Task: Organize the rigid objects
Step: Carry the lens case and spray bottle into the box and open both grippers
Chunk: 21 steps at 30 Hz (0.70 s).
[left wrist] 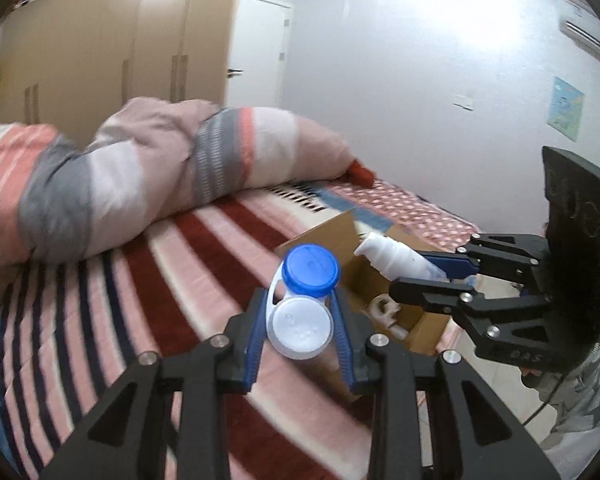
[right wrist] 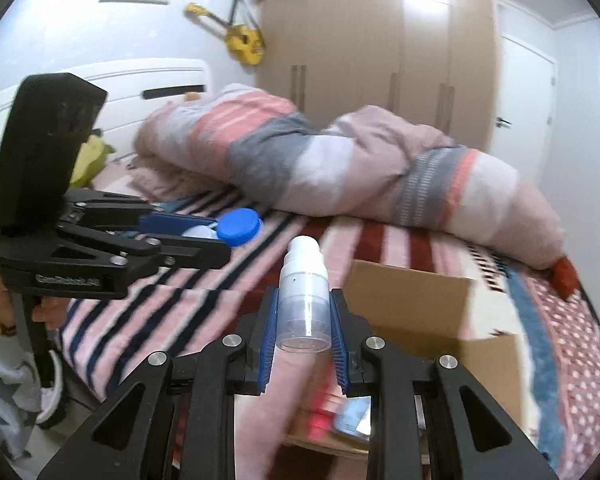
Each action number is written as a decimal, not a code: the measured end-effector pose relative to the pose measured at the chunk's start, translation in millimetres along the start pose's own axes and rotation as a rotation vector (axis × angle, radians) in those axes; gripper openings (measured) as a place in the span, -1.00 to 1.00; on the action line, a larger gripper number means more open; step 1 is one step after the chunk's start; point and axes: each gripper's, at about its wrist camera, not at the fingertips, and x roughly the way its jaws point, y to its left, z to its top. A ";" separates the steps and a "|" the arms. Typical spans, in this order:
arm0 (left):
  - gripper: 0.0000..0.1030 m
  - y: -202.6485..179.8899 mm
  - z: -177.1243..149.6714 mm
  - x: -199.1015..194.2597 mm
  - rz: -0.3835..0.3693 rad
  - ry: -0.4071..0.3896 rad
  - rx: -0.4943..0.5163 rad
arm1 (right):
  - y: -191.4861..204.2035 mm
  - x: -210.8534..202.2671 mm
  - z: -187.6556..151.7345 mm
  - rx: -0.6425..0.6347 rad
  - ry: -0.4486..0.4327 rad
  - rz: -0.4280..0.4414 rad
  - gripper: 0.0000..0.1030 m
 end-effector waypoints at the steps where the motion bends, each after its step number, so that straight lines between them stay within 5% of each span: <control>1: -0.45 -7.2 6.0 8.5 -0.018 0.005 0.007 | -12.5 -1.7 -3.2 0.006 0.012 -0.022 -0.61; 10: -0.45 -51.0 28.8 83.1 -0.095 0.095 0.059 | -90.4 22.6 -40.8 0.105 0.154 -0.122 -0.61; 21: -0.45 -66.7 27.3 122.5 -0.102 0.177 0.080 | -110.6 35.8 -56.8 0.142 0.168 -0.120 -0.43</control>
